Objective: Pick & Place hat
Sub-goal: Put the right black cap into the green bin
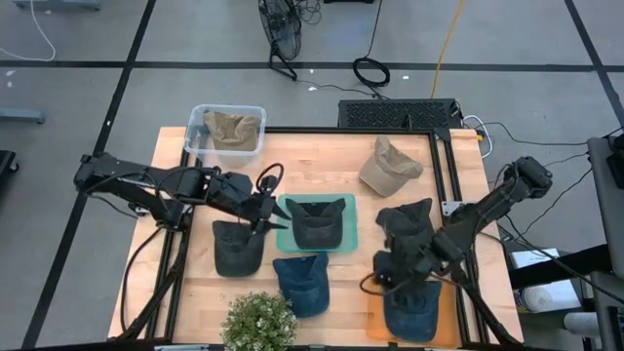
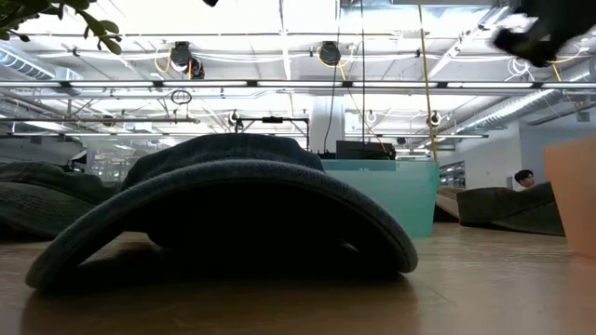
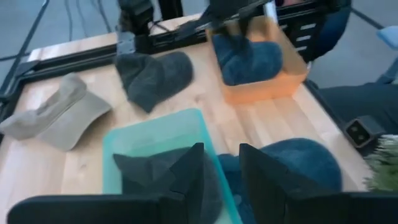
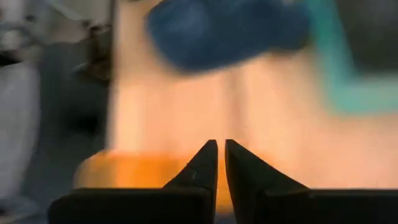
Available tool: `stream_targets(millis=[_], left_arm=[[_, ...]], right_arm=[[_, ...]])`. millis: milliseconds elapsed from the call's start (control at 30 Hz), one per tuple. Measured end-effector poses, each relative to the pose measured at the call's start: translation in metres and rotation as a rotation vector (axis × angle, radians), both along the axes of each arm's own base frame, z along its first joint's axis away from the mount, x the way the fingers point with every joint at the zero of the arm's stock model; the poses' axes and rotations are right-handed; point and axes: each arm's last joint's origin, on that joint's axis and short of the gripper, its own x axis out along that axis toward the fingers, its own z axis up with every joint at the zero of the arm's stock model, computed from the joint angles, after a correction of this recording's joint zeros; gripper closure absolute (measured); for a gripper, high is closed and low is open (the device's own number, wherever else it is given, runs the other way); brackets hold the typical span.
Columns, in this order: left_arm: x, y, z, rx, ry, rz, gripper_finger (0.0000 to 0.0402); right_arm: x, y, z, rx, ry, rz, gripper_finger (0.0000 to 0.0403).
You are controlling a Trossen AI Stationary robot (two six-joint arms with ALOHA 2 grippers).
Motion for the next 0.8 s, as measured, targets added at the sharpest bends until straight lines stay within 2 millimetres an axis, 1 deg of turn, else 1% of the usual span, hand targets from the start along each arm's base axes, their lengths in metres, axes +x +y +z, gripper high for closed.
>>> stream_targets(millis=[67,167,233,367,433,633,800], left_arm=[[-0.001,-0.007,-0.001,0.013,0.005,-0.023,0.0289],[0.004,-0.019,-0.009,0.046,0.037,-0.054,0.0289],[0.006,-0.025,-0.015,0.053,0.057,-0.074,0.0289],[0.013,-0.035,-0.023,0.061,0.076,-0.098,0.0289],[0.017,-0.037,-0.025,0.064,0.065,-0.104,0.0289],[0.024,-0.035,-0.018,0.058,-0.028,-0.054,0.0289],[0.026,-0.032,-0.016,0.052,-0.054,-0.010,0.0289]], right_arm=[[0.006,-0.010,0.000,-0.112,-0.046,0.007,0.0386],[0.013,-0.025,0.000,-0.224,-0.060,-0.001,0.0386],[0.017,-0.033,-0.001,-0.265,-0.060,-0.019,0.0386],[0.017,-0.039,-0.004,-0.282,-0.037,-0.031,0.0386],[0.009,-0.043,-0.007,-0.317,0.026,-0.020,0.0386],[-0.021,-0.060,-0.010,-0.381,0.303,-0.039,0.0382],[-0.036,-0.076,-0.008,-0.396,0.482,-0.037,0.0361]])
